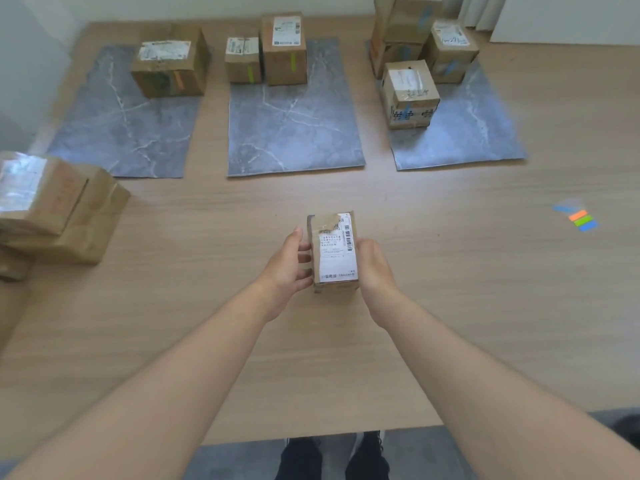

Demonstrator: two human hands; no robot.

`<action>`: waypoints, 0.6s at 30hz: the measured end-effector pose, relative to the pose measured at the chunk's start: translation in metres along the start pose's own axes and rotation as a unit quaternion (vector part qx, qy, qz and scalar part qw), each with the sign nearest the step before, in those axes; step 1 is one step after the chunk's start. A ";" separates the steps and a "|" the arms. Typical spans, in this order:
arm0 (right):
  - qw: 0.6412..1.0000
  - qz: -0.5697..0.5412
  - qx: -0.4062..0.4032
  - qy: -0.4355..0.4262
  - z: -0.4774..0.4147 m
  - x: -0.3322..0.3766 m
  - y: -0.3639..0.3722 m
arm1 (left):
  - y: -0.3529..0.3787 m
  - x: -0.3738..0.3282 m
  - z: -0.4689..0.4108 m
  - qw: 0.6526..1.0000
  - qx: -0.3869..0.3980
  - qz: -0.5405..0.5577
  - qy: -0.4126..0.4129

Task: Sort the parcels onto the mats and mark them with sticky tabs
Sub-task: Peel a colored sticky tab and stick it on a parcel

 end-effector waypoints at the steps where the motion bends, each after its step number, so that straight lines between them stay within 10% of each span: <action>1: 1.000 0.004 0.001 -0.008 -0.001 -0.002 0.001 | -0.001 0.001 0.000 1.000 -0.001 0.004 -0.002; 18: 0.988 -0.073 -0.105 -0.085 0.042 0.095 -0.041 | 0.017 -0.094 0.078 0.988 -0.023 -0.079 0.130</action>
Point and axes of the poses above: each hand's wrist, its own z-axis away from the middle knuckle, its own y-axis out of the palm, x = y × z, the point moved 4 cm from there along -z, towards the middle knuckle, and after that the axes turned 6 degrees about -y, right-handed, at the moved point
